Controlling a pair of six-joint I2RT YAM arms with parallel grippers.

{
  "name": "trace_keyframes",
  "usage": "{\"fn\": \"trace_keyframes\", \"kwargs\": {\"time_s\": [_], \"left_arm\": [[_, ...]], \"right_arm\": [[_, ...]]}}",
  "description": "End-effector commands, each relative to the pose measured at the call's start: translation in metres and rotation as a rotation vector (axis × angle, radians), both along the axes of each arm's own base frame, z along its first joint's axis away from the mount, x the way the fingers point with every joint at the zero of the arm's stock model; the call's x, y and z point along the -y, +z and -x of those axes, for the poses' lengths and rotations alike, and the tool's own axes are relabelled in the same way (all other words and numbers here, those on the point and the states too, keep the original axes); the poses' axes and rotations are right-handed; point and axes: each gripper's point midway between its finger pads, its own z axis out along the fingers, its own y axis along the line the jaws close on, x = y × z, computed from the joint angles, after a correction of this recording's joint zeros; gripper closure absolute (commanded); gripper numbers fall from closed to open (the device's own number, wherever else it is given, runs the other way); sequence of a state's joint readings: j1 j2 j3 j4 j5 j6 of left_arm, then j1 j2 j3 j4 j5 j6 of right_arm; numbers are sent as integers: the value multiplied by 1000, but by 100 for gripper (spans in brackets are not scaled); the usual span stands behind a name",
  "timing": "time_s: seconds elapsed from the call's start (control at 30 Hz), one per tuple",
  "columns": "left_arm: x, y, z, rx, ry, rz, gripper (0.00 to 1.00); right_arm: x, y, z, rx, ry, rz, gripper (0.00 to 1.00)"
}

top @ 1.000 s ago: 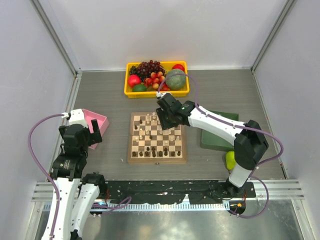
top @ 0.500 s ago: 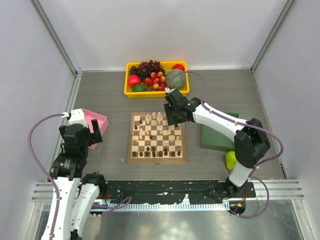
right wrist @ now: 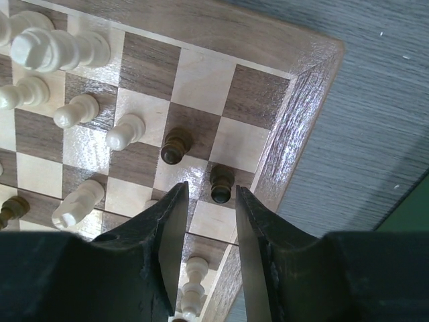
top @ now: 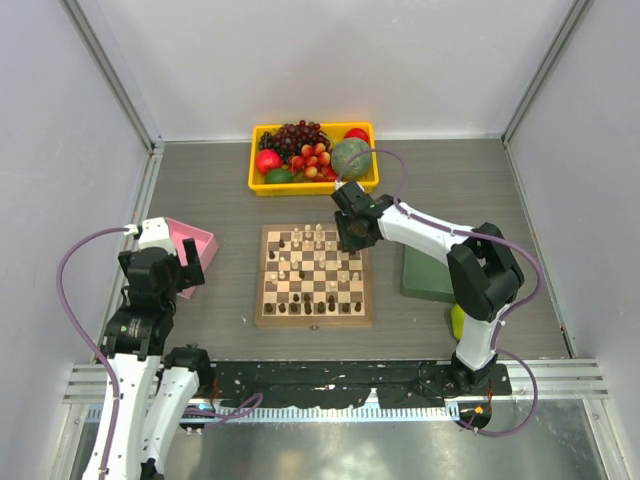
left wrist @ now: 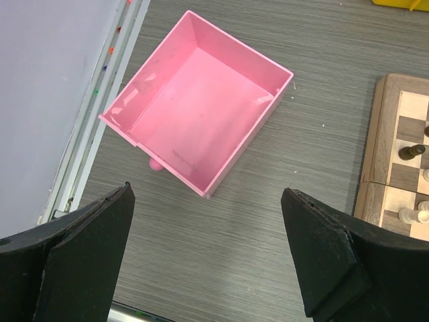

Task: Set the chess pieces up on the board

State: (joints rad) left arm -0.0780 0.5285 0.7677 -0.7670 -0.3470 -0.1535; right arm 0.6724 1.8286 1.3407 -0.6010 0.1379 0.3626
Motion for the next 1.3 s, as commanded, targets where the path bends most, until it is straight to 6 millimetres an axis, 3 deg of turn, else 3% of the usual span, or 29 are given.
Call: {"fn": "trace_keyframes", "kwargs": {"time_s": [0.0,0.4,0.63,0.9,1.07,1.27], "left_arm": [[2,6,-7,33,-4,14,1],[1,6,-7,33,0,10,1],[2,6,-7,31,-5,12,1],[2,6,-7,34,-7,13,1],[4,6,-8,36,-13,16,1],[5,6,-8,34,-18,20,1]], "right_arm": [[0,0,-12,42,5,13,60],[3,0,-16,52,13,26,77],[10,33,-6,107,3,-23,79],[25,54,37,122,-17,-79,80],[16,49,70,100,6,-104,80],[-3,25,93,43,40,-91,80]]}}
